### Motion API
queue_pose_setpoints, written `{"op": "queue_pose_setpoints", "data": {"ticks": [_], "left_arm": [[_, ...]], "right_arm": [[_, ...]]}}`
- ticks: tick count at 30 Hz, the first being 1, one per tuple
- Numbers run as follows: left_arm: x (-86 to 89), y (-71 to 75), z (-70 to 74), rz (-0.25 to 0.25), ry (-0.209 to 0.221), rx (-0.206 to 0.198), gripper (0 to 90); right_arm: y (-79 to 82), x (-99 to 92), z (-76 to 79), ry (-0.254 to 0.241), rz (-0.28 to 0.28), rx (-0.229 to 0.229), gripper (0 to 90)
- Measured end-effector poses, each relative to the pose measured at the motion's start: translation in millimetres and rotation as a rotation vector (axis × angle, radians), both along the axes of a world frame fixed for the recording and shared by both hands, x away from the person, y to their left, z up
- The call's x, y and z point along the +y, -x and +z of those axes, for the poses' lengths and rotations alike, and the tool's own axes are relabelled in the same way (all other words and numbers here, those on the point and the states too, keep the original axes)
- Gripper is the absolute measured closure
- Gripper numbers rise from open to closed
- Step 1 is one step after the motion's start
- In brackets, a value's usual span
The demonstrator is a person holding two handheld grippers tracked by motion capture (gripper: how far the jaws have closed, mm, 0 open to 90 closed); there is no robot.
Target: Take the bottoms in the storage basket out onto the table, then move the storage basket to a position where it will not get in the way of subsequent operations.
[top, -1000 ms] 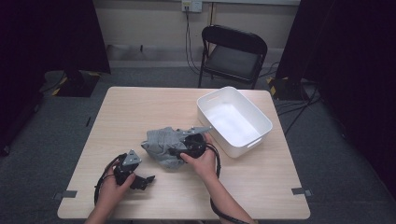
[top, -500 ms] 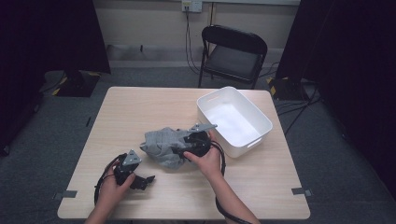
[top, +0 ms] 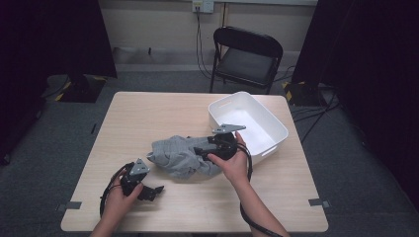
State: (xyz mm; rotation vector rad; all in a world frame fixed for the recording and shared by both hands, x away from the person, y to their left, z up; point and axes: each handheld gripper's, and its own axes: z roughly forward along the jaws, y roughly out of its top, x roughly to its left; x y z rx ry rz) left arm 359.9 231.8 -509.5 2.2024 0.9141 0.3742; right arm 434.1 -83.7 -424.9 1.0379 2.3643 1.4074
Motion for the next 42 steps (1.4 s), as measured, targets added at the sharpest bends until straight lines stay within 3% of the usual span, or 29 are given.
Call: {"op": "queue_pose_setpoints", "data": {"ticks": [13, 20, 31, 42], "left_arm": [[0.0, 0.0, 0.0, 0.0, 0.0, 0.0, 0.0], [-0.1, 0.1, 0.0, 0.001, 0.001, 0.0, 0.0], [-0.4, 0.3, 0.0, 0.005, 0.0, -0.001, 0.0], [-0.5, 0.6, 0.0, 0.006, -0.001, 0.0, 0.0]], "right_arm": [[0.2, -31.7, 9.9, 0.031, -0.047, -0.027, 27.2], [-1.1, -49.8, 12.0, 0.023, -0.087, -0.027, 26.7], [-2.3, -72.2, 6.8, 0.074, -0.141, -0.04, 28.2], [-2.9, -93.8, 0.4, 0.084, -0.194, -0.029, 29.2]]}}
